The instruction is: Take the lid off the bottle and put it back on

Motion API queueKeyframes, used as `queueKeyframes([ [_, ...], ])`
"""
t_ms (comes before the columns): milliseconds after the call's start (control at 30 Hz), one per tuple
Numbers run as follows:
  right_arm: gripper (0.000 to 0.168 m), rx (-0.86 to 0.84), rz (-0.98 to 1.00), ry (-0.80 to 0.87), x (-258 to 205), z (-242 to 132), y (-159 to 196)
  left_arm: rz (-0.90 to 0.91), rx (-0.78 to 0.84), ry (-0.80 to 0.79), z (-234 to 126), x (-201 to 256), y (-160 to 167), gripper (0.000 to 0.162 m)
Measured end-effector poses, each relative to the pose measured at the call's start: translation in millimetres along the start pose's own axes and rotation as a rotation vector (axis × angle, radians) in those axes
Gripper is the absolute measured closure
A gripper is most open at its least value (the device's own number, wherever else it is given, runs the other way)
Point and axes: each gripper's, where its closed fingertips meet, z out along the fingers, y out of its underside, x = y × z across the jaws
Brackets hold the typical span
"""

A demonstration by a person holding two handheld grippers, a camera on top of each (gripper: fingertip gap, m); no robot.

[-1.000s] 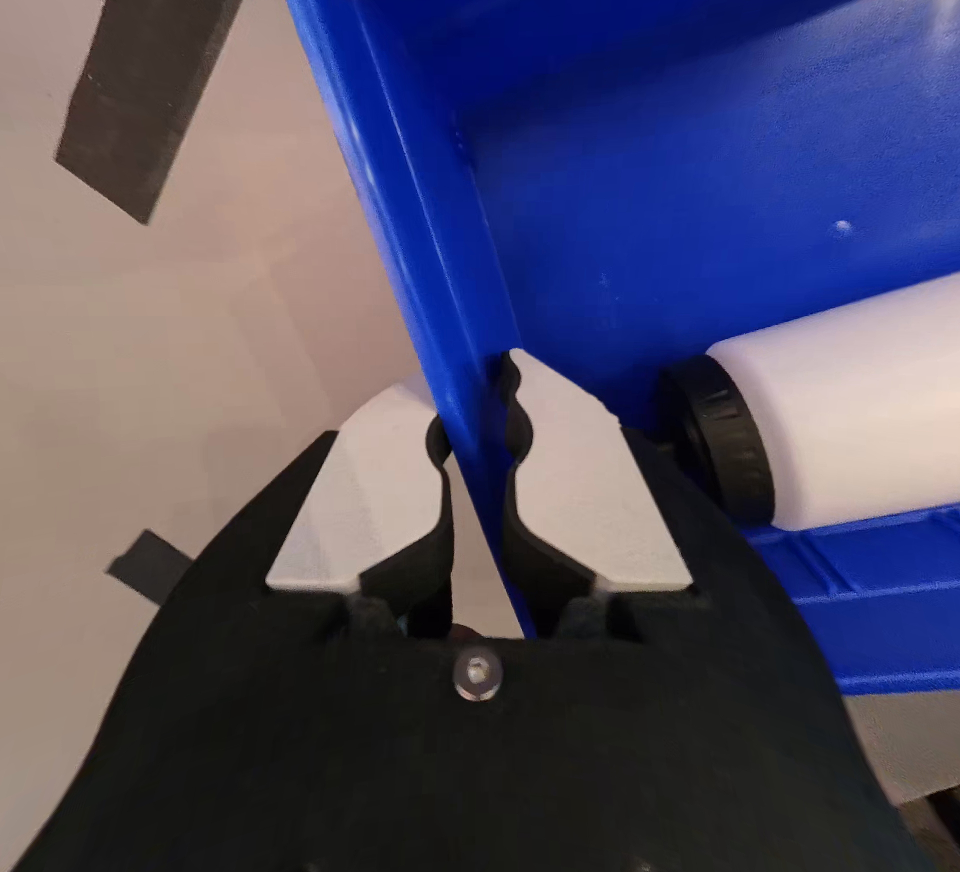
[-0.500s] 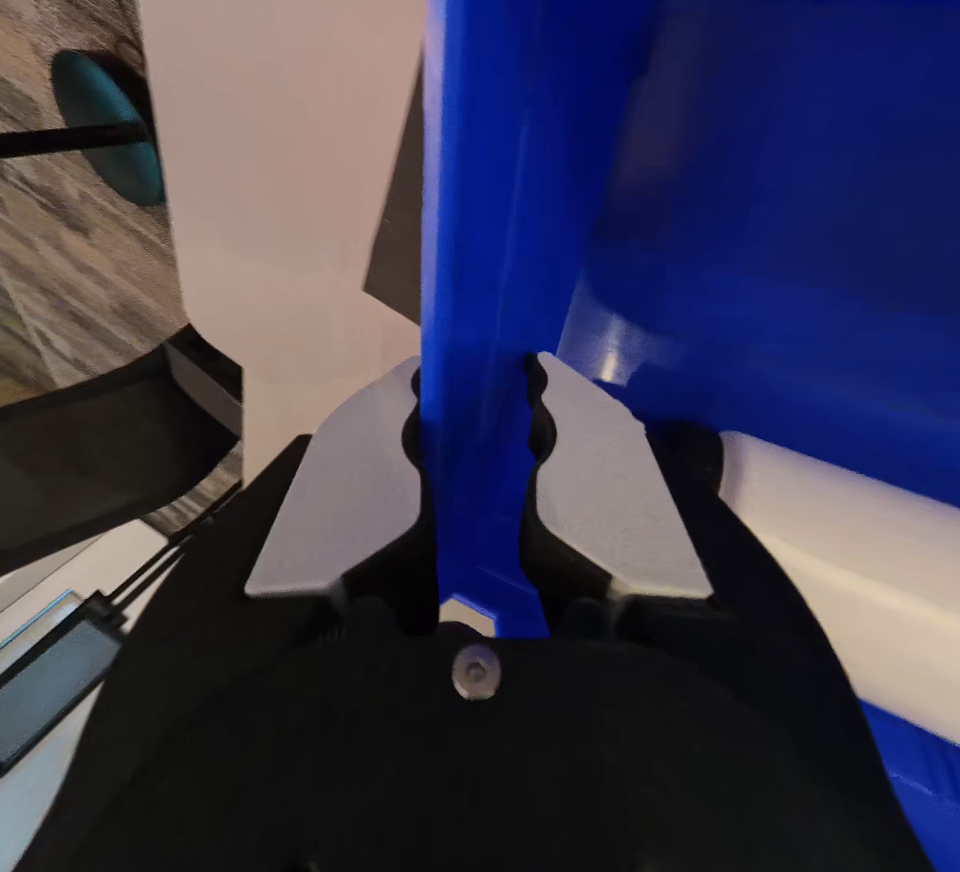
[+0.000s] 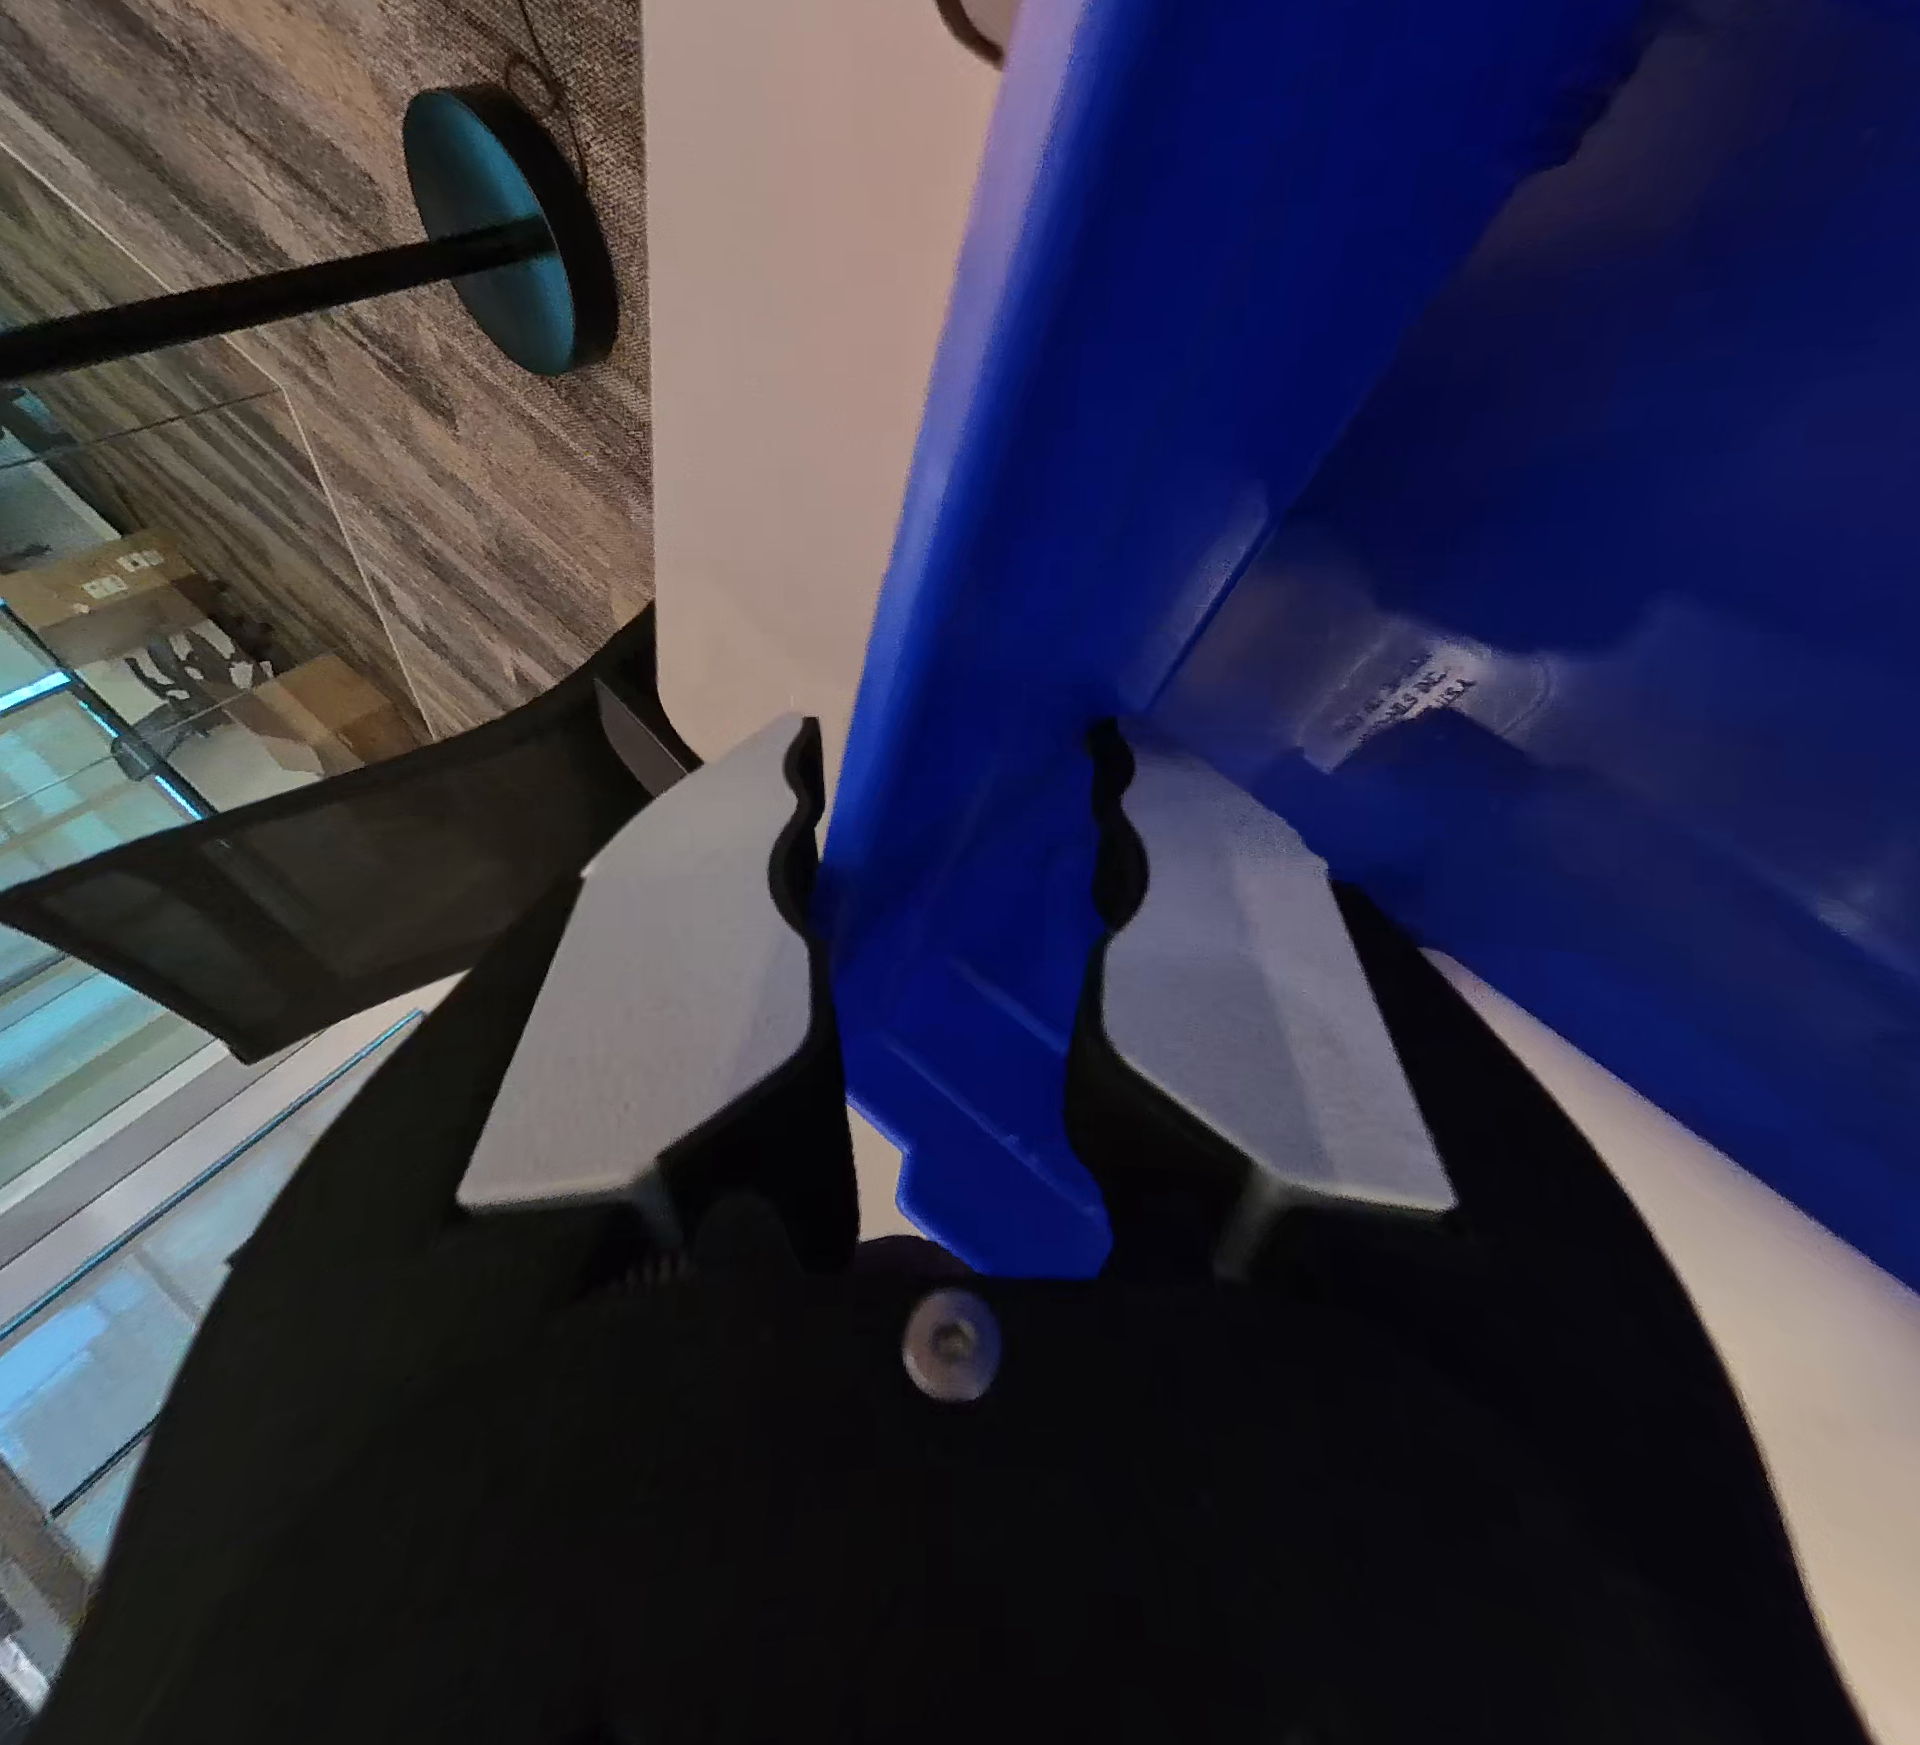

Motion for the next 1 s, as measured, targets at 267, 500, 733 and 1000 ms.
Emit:
queueKeyframes([
  [267, 0.129, 0.002, -0.043, 0.029, 13.2, 9.5, -18.1, -0.027, 0.006, -0.021, 6.3, -10.8, -8.6, 0.11],
  [500, 0.126, -0.017, -0.038, 0.043, 15.9, 12.1, -21.9, -0.035, 0.007, -0.021, 8.1, -13.7, -10.0, 0.109],
  [733, 0.111, 0.044, 0.033, 0.155, 25.7, -23.8, -21.7, -0.239, 0.126, -0.098, -41.2, -35.7, 15.8, 0.073],
  [1000, 0.115, 0.402, 0.149, 0.29, -36.6, -169.4, -35.6, -0.448, 0.61, -0.077, -200.4, 37.6, 18.2, 0.072],
])
